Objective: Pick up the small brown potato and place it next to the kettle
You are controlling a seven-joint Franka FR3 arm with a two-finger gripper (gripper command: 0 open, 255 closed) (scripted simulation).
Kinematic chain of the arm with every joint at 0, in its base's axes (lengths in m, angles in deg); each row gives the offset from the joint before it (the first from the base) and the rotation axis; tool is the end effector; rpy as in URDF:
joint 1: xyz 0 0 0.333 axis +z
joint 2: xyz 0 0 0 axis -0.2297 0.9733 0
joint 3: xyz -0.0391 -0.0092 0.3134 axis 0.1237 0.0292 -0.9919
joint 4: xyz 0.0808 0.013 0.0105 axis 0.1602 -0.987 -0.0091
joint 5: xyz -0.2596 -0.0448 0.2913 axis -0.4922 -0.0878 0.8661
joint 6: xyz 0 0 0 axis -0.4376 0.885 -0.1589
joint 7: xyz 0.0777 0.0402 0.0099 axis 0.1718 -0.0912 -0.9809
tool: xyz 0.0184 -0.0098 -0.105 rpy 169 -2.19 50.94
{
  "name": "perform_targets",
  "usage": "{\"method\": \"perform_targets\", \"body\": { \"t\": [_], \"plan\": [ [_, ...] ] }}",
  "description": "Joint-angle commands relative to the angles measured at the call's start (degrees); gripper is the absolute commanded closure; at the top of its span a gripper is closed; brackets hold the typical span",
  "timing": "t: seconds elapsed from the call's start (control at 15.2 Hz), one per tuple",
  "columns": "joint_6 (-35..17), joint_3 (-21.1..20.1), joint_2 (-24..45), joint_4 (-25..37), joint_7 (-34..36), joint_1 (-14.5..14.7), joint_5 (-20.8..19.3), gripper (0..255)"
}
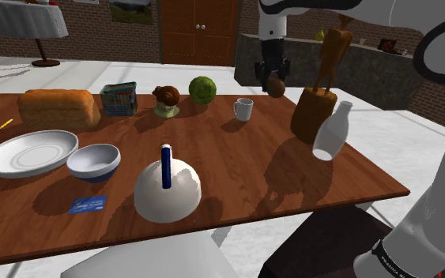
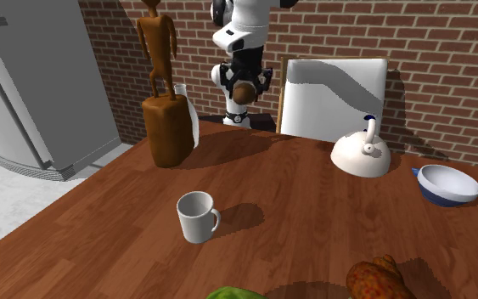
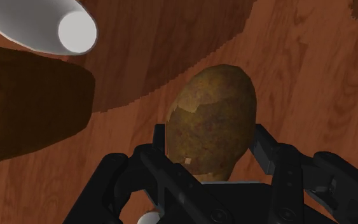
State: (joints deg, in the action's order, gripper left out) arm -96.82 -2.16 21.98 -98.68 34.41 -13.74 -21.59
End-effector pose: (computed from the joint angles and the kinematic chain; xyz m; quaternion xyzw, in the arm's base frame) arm 0.5993 -0.0268 0.5690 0.9835 -0.1136 -0.1371 0.0315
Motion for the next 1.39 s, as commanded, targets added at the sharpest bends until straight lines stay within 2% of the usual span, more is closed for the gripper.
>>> {"method": "perform_targets", "body": {
  "t": [0.0, 0.46, 0.92, 1.32],
  "plan": [
    [-1.3, -0.8, -3.0, -4.4, 2.3, 1.3, 0.3, 255],
    [-3.2, -4.5, -9.2, -12.6, 11.1, 6.2, 2.3, 255],
    [-4.4, -8.8, -12.5, -16.8, 20.2, 10.9, 4.8, 255],
    [-8.4, -9.1, -13.0, -21.4, 20.7, 11.3, 5.0, 255]
  ]
}}
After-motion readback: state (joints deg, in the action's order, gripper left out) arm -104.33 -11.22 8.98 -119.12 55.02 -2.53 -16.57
